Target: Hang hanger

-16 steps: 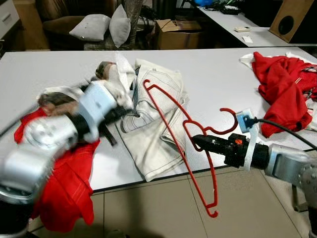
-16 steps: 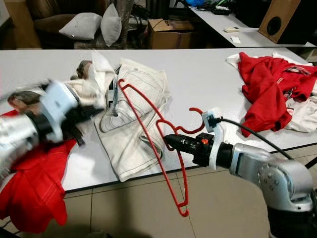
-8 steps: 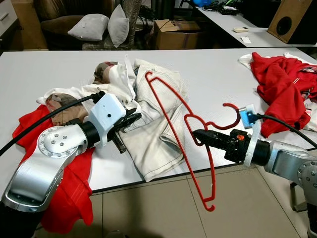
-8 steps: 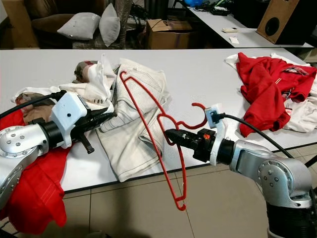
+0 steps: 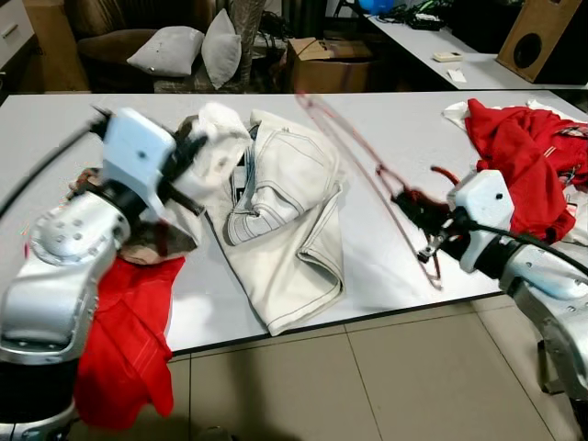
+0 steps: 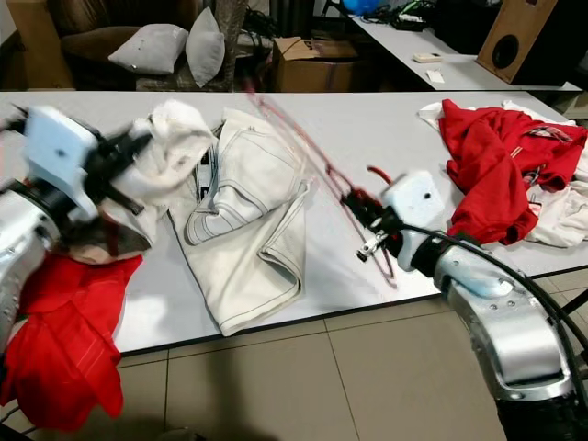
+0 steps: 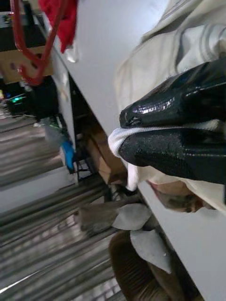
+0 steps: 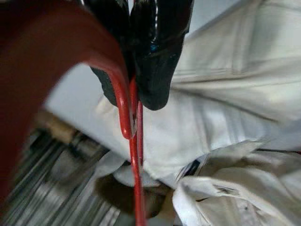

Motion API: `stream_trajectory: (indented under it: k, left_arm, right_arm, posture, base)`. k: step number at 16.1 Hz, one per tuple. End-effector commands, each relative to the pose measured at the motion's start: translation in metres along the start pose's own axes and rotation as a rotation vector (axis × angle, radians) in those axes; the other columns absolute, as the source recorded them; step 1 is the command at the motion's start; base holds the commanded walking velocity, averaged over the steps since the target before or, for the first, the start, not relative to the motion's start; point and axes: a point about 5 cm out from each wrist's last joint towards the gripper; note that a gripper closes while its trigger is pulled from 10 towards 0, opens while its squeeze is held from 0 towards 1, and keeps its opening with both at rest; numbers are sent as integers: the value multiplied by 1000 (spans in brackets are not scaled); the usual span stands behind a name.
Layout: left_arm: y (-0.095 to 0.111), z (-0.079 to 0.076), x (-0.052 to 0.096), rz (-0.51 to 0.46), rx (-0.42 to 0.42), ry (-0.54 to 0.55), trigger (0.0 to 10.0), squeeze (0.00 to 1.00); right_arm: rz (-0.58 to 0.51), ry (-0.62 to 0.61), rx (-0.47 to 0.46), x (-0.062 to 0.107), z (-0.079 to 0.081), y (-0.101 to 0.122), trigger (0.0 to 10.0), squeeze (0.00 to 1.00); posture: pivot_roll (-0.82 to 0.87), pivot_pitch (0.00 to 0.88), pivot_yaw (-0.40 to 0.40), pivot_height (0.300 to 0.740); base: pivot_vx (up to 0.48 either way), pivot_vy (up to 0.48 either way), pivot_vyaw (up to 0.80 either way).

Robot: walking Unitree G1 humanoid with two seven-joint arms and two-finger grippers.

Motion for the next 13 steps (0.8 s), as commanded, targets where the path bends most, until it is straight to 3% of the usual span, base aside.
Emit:
stream_trajectory:
  k: [1,2,4,6,7,10,12,13]
  left_arm:
    - [2,-1,3,-23,24,-23,0,0]
    - [-1,-3,7,-8,17,-56,0,0]
    - [-7,-5,15,27,21,-85,0,0]
    - [-15,-12,19,78,-8,-153,0,0]
    - [-17,-14,20,91,-26,-173,0,0]
    - [-20,-18,18,124,-68,-213,0,0]
    - [-21,-25,20,129,-60,-265,0,0]
    - [-20,-35,25,130,-35,-344,0,0]
  right_arm:
    - [-33,-45,89,0,0,6,10000,0]
    - [-54,-60,161,0,3,6,10000,0]
    - [-82,-75,218,0,7,7,10000,0]
    - [-96,-79,217,0,11,6,10000,0]
    - [-101,-77,155,1,12,5,10000,0]
    - [-40,23,-376,4,16,-5,10000,0]
    - [12,173,-609,8,21,-11,10000,0]
    - [44,279,-765,11,26,-15,10000,0]
  posture:
    - [48,6,-68,740]
    - [51,6,-61,740]
    - [55,7,-49,740]
    - [60,8,-45,740]
    - [61,8,-45,740]
    - [56,7,-42,740]
    - [47,5,-45,740]
    - [50,5,-50,740]
  base:
    - [0,0,0]
    - [0,0,0]
    - [0,0,0]
    - [0,0,0]
    - [0,0,0]
    - [0,0,0]
    - [0,0,0]
    - [0,0,0]
Point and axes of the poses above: a point about 5 cm out from each wrist's last joint towards the gripper, its own x axis pointing back from the gripper into the wrist, its own y axis along the axis of the wrist's last joint, z = x × y, and after that the axes turned 7 degrees about x, right-handed
